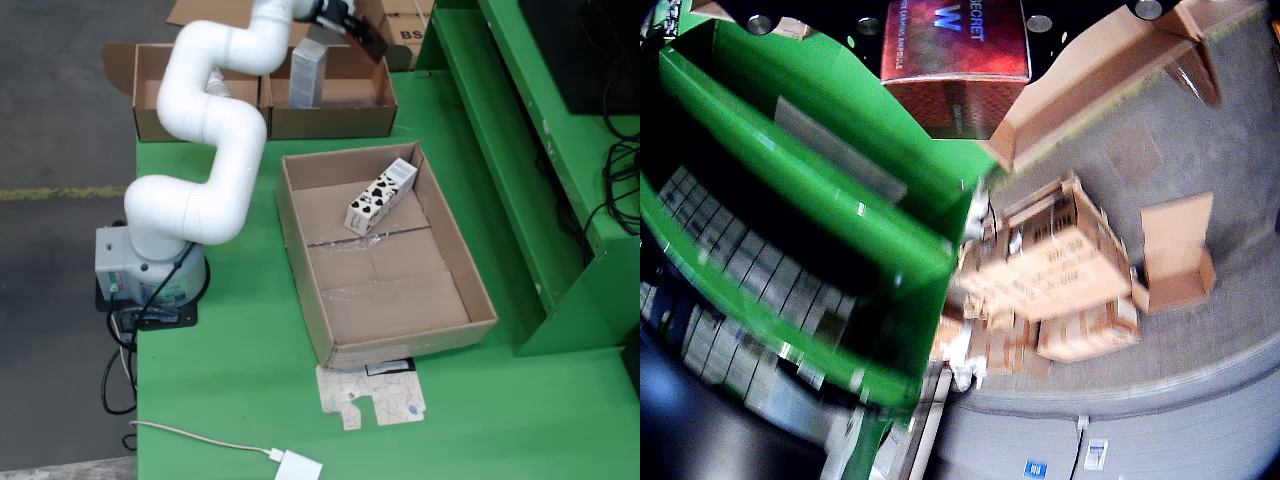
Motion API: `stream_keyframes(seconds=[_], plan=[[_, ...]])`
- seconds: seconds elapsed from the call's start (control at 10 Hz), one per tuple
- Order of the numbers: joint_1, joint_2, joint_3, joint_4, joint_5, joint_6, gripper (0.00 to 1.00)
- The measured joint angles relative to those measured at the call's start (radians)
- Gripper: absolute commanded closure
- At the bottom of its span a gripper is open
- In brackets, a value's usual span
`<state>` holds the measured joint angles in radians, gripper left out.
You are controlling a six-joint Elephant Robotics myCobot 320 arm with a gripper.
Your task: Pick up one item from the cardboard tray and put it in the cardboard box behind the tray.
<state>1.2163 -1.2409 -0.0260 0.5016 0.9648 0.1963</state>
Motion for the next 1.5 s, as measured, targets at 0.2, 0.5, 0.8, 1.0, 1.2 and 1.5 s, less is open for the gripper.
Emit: stream_keyframes(seconds=[0.2, 0.5, 0.8, 1.0, 1.2, 1.5], plan=[[-0.014, -0.023, -0.003, -0.003, 0.0, 0.0, 1.0], [-0.014, -0.041, -0.003, -0.003, 0.0, 0.003, 1.0], [-0.014, -0.078, -0.005, -0.003, 0.0, 0.011, 1.0], [-0.014, -0.089, -0.005, -0.003, 0.0, 0.021, 1.0], [-0.014, -0.092, -0.005, -0.002, 0.0, 0.028, 1.0], [-0.014, -0.094, -0.005, -0.002, 0.0, 0.029, 1.0]])
